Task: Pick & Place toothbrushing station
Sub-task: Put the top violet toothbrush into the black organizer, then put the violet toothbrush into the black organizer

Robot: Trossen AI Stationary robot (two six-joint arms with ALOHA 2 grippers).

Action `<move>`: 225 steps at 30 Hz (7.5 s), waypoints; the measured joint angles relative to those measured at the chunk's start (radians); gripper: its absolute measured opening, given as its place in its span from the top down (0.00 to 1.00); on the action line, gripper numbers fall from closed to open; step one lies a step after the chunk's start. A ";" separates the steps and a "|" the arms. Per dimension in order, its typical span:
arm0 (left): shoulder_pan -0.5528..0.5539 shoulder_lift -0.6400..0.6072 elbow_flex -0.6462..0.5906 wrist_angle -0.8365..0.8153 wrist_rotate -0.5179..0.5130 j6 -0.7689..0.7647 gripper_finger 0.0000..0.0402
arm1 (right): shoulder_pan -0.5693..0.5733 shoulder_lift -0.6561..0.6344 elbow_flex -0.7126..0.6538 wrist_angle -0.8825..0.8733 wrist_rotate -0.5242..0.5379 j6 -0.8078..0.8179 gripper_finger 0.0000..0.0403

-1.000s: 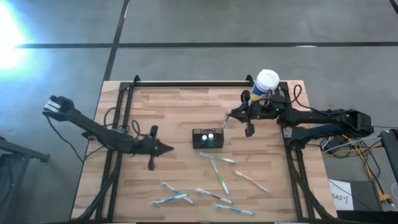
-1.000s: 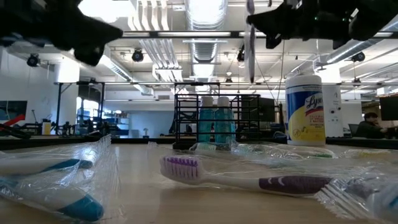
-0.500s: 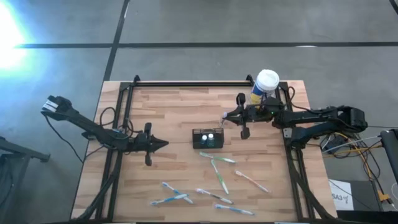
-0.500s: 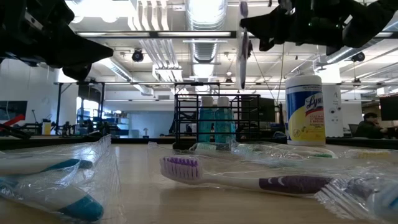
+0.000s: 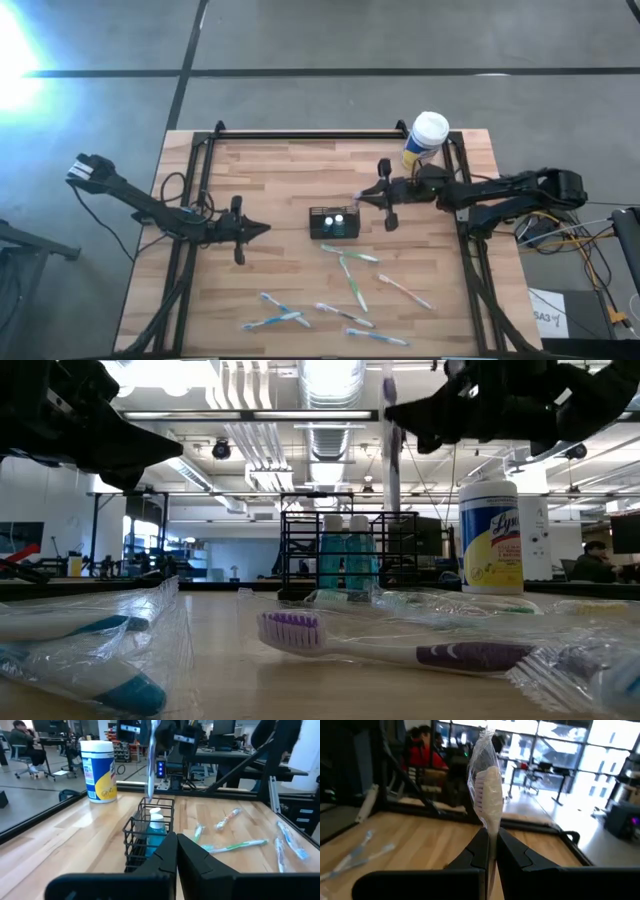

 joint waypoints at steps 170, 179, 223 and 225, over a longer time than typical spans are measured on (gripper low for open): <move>-0.002 0.024 0.105 -0.123 0.218 -0.160 0.86 | 0.758 0.486 0.584 -0.202 0.796 0.010 0.98; -0.001 0.247 0.318 -0.123 0.219 -0.043 0.51 | 0.651 0.486 0.329 0.394 0.713 -0.087 0.98; 0.144 0.586 0.756 -0.204 0.406 0.179 0.92 | 0.570 0.478 0.334 0.357 0.659 -0.174 0.98; 0.144 0.585 0.756 -0.206 0.431 0.189 0.94 | 0.570 0.478 0.333 0.355 0.658 -0.151 0.98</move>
